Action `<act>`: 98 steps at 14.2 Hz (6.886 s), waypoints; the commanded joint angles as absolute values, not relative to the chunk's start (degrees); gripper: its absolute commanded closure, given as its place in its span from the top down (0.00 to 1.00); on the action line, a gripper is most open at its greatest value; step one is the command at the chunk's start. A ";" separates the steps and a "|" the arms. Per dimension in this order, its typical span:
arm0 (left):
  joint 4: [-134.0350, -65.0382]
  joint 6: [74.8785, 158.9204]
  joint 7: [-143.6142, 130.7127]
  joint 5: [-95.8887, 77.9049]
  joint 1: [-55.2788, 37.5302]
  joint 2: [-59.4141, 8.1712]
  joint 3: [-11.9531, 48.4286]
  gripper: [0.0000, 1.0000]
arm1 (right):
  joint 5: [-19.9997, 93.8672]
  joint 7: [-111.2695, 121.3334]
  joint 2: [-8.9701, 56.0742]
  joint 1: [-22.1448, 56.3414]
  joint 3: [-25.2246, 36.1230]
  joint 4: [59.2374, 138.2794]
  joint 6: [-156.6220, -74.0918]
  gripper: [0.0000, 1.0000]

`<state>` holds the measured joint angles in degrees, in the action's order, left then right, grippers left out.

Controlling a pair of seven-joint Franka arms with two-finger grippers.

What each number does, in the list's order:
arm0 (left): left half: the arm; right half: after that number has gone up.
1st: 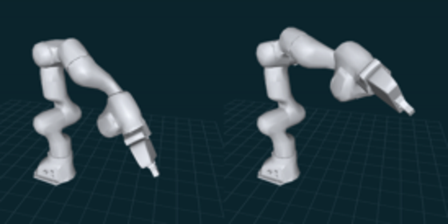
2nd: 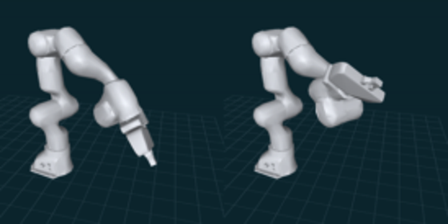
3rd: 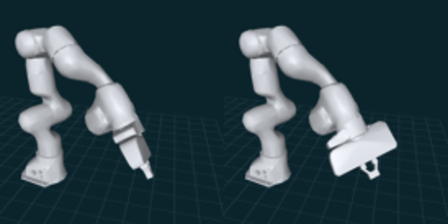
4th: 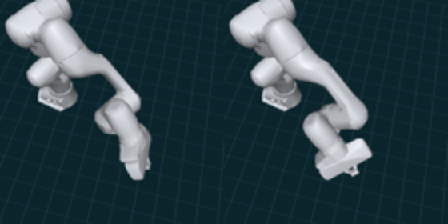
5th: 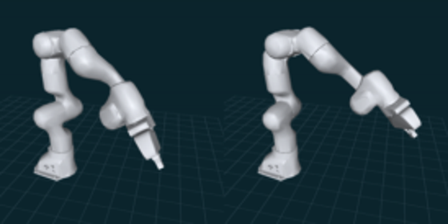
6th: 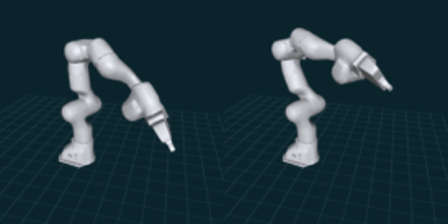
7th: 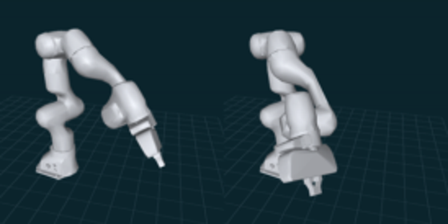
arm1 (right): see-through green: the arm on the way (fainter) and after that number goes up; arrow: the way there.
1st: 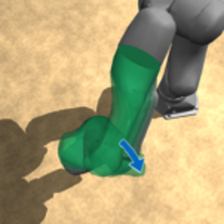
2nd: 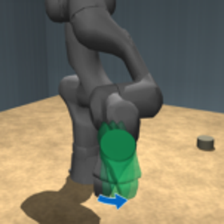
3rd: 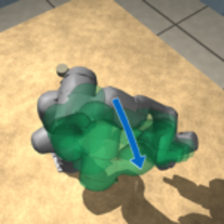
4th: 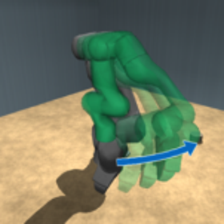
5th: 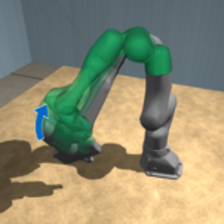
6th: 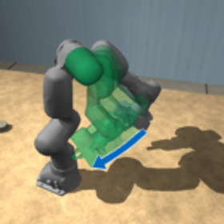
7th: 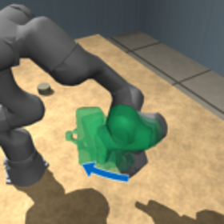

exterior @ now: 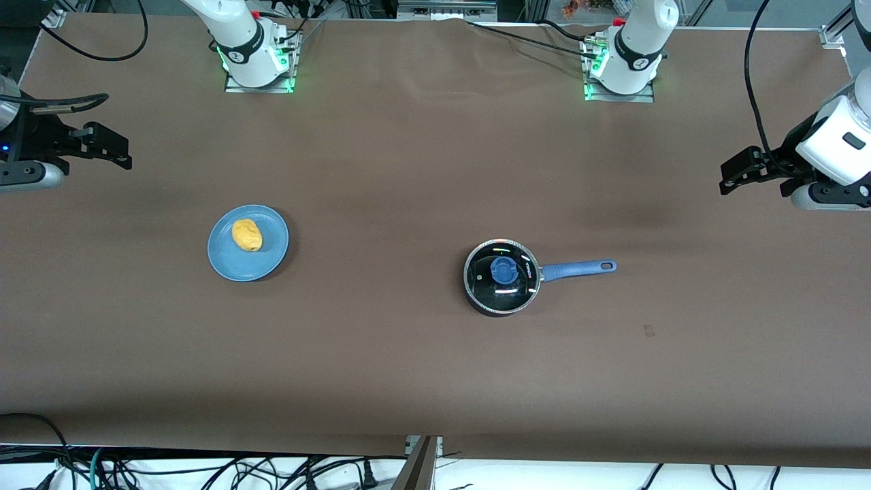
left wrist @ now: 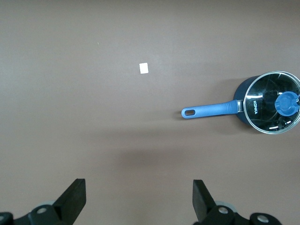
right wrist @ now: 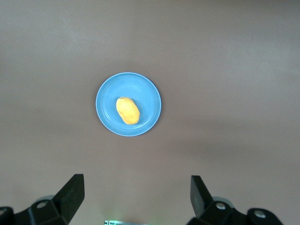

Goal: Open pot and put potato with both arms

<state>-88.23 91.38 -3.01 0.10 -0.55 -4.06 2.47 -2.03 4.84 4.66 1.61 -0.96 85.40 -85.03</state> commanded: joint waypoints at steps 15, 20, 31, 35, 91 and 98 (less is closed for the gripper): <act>-86.75 90.44 -3.69 0.09 -0.35 -5.09 3.52 1.00 | -1.85 4.74 4.48 1.41 -1.32 85.34 -85.25 1.00; -86.57 90.62 -3.69 0.00 -0.35 -5.27 3.52 1.00 | -1.76 5.10 4.57 1.32 -1.32 85.34 -85.25 1.00; -83.67 91.67 -3.16 1.58 -5.53 -13.52 4.83 1.00 | -1.76 5.27 5.36 1.41 -1.32 85.34 -85.96 1.00; -83.06 91.14 -3.68 1.94 -4.92 -19.60 4.66 1.00 | -2.11 5.27 6.84 2.45 -1.76 85.60 -89.28 1.00; -80.39 92.19 29.15 -7.12 10.09 -28.49 5.19 0.00 | -4.75 14.77 19.69 2.46 -4.13 125.69 -143.79 0.24; -105.99 119.67 40.25 -1.41 14.94 -21.96 5.27 0.00 | -4.66 1.81 17.14 3.16 -11.76 111.38 -129.67 0.24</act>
<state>-99.40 112.61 37.38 -2.44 13.68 -24.06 4.61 -4.64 9.30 17.09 2.97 -7.84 116.55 -135.50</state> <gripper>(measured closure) 0.405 0.410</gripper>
